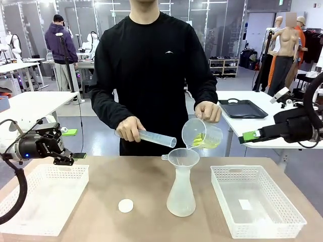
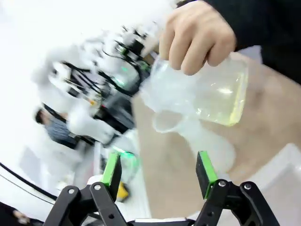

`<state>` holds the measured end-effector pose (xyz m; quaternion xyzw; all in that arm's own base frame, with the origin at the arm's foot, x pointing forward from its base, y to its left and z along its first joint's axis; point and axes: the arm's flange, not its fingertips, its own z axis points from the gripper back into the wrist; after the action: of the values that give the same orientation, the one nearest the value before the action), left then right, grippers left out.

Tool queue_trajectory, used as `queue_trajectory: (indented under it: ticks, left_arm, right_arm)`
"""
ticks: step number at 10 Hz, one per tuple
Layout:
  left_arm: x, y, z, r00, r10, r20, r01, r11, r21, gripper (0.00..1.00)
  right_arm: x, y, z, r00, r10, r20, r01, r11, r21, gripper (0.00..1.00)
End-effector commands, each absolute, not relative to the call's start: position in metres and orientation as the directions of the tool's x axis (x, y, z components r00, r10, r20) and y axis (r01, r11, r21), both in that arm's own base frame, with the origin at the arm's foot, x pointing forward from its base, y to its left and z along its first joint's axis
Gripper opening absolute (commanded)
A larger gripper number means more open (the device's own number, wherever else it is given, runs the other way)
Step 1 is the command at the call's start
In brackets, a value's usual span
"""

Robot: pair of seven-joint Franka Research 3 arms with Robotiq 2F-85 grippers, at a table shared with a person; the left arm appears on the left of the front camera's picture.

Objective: Prepare the solutions needed for the experiment.
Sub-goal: Once the solution is in the Big flask , pick up the Plastic Funnel and place it back into the right Organizing basket.

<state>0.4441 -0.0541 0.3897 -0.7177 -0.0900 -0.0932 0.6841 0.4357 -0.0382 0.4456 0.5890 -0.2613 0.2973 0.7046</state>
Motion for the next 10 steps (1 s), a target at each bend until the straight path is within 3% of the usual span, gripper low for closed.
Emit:
queue_trajectory:
  ticks: [1,3,4,5,8,10]
  left_arm:
    - [0.444,-0.055,0.391,0.965,0.004,0.264,0.263,-0.054,-0.963,1.00]
    - [0.444,-0.055,0.391,0.965,0.004,0.264,0.263,-0.054,-0.963,1.00]
    - [0.444,-0.055,0.391,0.965,0.004,0.264,0.263,-0.054,-0.963,1.00]
    - [0.444,-0.055,0.391,0.965,0.004,0.264,0.263,-0.054,-0.963,1.00]
    - [0.444,-0.055,0.391,0.965,0.004,0.264,0.263,-0.054,-0.963,1.00]
    - [0.444,-0.055,0.391,0.965,0.004,0.264,0.263,-0.054,-0.963,1.00]
  right_arm:
    - [0.442,-0.056,0.446,0.810,0.072,0.582,-0.586,0.085,0.806,0.81]
    - [0.438,-0.062,0.439,0.860,0.109,0.498,-0.507,0.084,0.858,0.81]
    - [0.437,-0.058,0.448,0.756,0.127,0.642,-0.652,0.068,0.755,0.81]
    - [0.431,-0.065,0.430,0.832,0.071,0.550,-0.554,0.065,0.830,0.81]
    - [0.433,-0.064,0.432,0.826,0.081,0.558,-0.563,0.069,0.823,0.81]
    - [0.459,-0.067,0.413,0.904,0.080,0.421,-0.427,0.089,0.900,0.81]
